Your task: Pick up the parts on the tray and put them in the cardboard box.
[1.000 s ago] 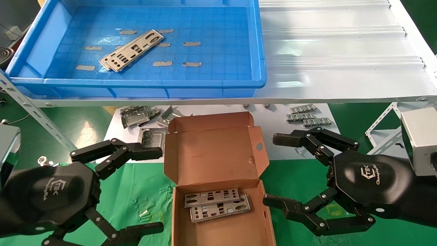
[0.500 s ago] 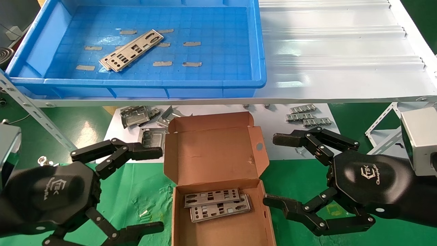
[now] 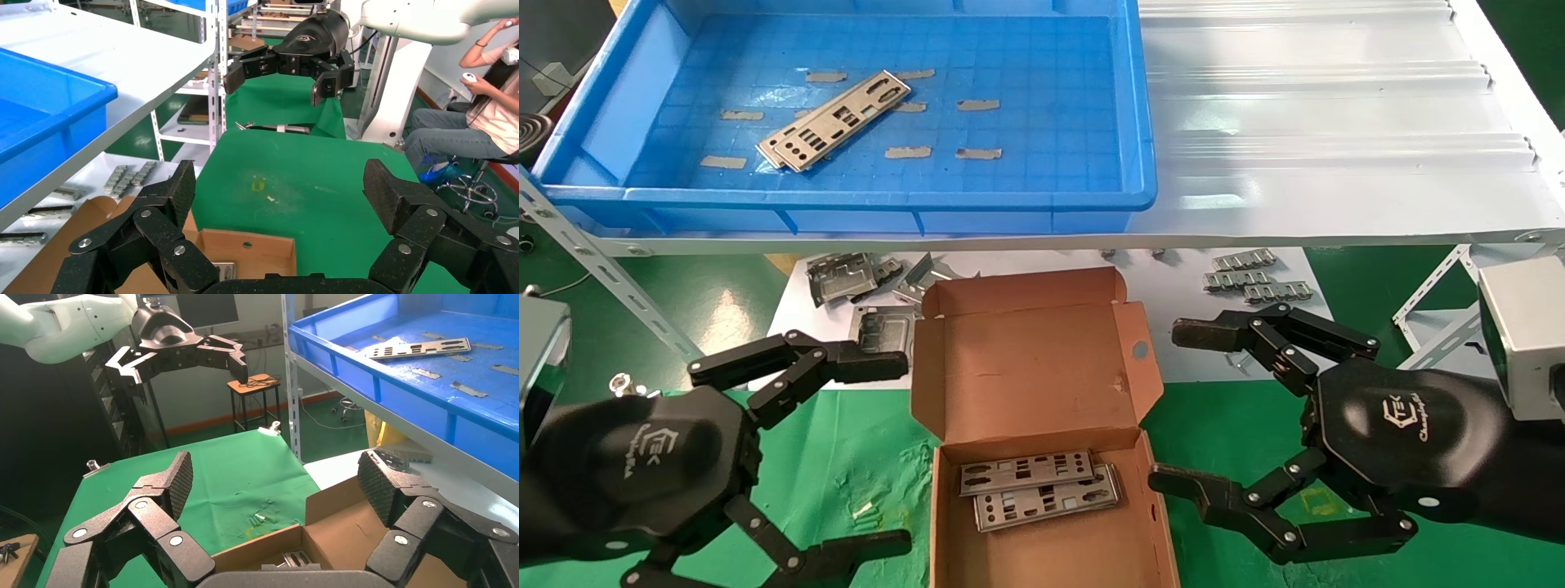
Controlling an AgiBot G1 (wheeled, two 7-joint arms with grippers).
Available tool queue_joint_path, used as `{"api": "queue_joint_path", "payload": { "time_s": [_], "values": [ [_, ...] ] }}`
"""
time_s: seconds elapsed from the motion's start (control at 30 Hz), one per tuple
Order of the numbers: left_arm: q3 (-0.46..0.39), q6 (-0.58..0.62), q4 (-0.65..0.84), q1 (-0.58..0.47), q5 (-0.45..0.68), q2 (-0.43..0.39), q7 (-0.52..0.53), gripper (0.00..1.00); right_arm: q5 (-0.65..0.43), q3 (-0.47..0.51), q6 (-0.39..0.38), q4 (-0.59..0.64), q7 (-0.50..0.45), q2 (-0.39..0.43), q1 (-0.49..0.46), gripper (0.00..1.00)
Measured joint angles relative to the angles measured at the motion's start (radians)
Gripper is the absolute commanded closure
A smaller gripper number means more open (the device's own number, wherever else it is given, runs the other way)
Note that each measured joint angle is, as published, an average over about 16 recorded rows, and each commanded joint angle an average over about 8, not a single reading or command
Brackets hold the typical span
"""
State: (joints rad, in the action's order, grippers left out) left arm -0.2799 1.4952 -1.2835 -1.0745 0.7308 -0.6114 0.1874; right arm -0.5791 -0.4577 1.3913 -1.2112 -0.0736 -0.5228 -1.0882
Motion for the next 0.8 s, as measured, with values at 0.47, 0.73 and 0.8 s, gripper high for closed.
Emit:
{"api": "queue_joint_path", "payload": {
  "time_s": [0.47, 0.73, 0.8],
  "values": [
    [0.000, 0.000, 0.000, 0.000, 0.000, 0.000, 0.000, 0.00, 0.000, 0.000, 0.000, 0.000, 0.000, 0.000, 0.000, 0.00],
    [0.000, 0.000, 0.000, 0.000, 0.000, 0.000, 0.000, 0.00, 0.000, 0.000, 0.000, 0.000, 0.000, 0.000, 0.000, 0.00],
    [0.000, 0.000, 0.000, 0.000, 0.000, 0.000, 0.000, 0.00, 0.000, 0.000, 0.000, 0.000, 0.000, 0.000, 0.000, 0.00]
  ]
}}
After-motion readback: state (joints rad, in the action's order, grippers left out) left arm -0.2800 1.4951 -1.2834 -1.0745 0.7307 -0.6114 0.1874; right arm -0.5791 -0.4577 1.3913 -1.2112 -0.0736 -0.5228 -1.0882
